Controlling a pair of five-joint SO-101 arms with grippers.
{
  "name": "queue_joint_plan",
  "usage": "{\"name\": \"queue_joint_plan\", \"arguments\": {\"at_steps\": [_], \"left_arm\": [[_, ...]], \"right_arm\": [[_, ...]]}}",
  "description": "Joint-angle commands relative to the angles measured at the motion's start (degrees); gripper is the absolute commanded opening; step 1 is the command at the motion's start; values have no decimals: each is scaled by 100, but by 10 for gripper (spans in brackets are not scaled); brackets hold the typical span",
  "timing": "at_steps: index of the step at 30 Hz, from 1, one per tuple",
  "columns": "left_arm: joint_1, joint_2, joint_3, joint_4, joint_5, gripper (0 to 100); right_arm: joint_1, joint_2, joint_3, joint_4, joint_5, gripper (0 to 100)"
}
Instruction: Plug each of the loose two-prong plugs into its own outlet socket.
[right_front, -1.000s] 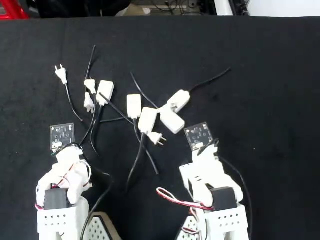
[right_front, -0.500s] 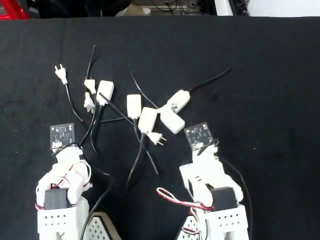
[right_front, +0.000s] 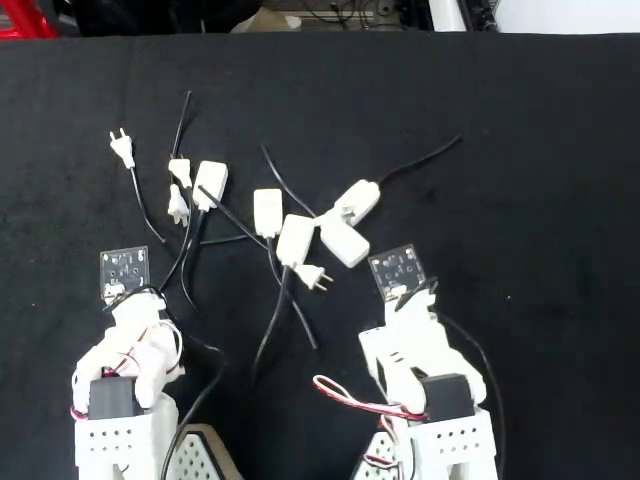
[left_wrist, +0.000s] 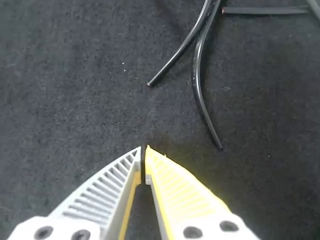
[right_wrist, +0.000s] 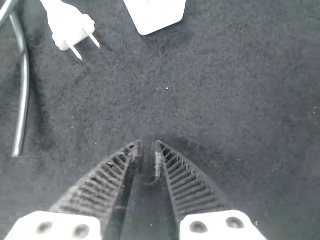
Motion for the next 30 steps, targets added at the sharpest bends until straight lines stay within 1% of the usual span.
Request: {"name": "queue_joint_plan", "arguments": {"at_steps": [1, 20, 27, 30], "left_arm": [[-40, -26, 101, 18, -35, 30], [-4, -26, 101, 18, -35, 30], [-4, -26, 101, 18, -35, 30], [-4, -26, 101, 18, -35, 30]], "right_arm": [[62, -409, -22, 35, -35, 54], [44, -418, -22, -53, -18, 54], [35, -418, -48, -1679, 18, 55], [44, -365, -426, -1811, 9, 54]]}}
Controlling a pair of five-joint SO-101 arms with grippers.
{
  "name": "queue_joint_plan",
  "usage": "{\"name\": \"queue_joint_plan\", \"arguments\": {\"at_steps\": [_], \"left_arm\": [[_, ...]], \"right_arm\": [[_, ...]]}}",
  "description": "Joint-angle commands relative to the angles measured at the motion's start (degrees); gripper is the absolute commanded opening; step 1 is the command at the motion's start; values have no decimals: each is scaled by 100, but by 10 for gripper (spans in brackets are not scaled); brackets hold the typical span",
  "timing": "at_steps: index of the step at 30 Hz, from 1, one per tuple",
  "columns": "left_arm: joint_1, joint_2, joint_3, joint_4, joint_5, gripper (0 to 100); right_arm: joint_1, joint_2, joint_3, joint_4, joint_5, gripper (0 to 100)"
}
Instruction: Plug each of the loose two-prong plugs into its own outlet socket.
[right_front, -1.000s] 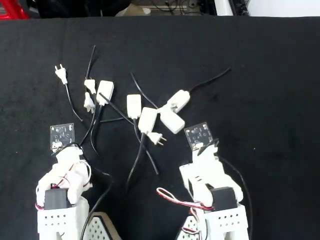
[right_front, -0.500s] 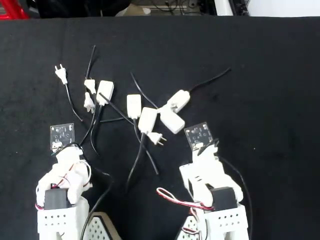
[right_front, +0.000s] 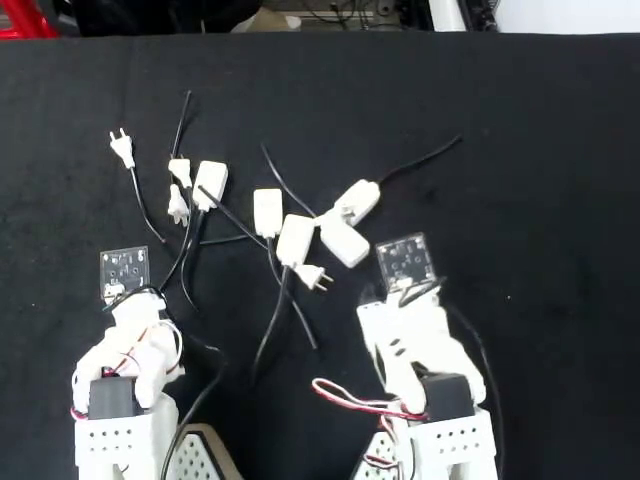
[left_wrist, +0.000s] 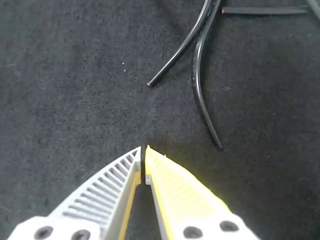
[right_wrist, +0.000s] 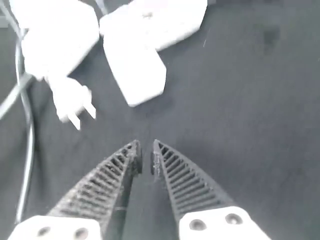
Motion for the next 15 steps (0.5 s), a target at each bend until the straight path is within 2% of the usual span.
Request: {"name": "queue_joint_plan", "arguments": {"at_steps": [1, 7, 15], "left_arm": [[-4, -26, 101, 18, -35, 30], [-4, -26, 101, 18, -35, 30], [-22, -26, 101, 18, -35, 30]], "right_arm": [[44, -365, -620, -167, 9, 54], [44, -22, -1587, 352, -18, 56], [35, 2352, -2123, 114, -35, 56]]}}
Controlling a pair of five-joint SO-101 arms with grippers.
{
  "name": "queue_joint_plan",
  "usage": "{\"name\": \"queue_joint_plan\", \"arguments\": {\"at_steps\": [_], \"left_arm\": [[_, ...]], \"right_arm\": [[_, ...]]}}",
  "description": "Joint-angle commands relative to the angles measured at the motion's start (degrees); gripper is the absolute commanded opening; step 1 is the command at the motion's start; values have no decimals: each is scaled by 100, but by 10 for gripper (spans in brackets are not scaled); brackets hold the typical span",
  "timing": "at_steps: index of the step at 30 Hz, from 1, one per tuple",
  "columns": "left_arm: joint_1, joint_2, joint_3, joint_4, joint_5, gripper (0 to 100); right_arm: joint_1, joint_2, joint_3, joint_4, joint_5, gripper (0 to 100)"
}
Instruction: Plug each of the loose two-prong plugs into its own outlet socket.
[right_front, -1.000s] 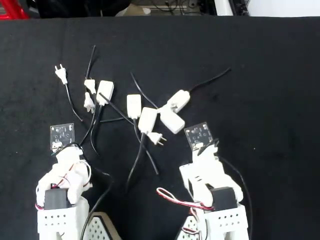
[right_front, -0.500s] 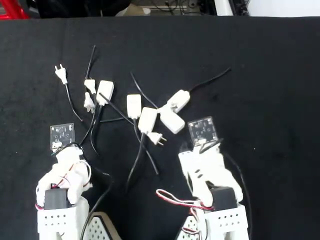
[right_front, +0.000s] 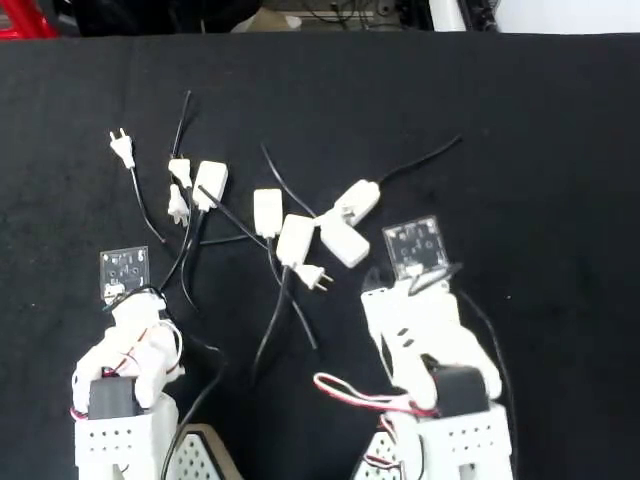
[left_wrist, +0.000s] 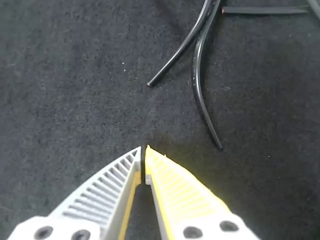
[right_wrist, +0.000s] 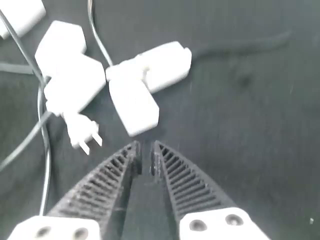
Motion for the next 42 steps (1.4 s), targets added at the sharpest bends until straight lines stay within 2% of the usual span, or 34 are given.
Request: {"name": "queue_joint_plan", "arguments": {"at_steps": [1, 4, 8, 12, 22, 42], "left_arm": [[-22, -26, 101, 18, -35, 30], [-22, -26, 101, 18, -35, 30], [-22, -26, 101, 18, -35, 30], [-22, -26, 101, 18, -35, 30], [-22, -26, 101, 18, -35, 30], [-22, -26, 101, 18, -35, 30]], "right_arm": [[35, 1112, -664, -97, -35, 56], [35, 2026, -1015, -53, 79, 56], [35, 3046, -1385, 114, 985, 57], [35, 3582, -1244, -185, 914, 57], [35, 3635, -673, -624, 1116, 57], [70, 3644, -664, -598, 1099, 57]]}}
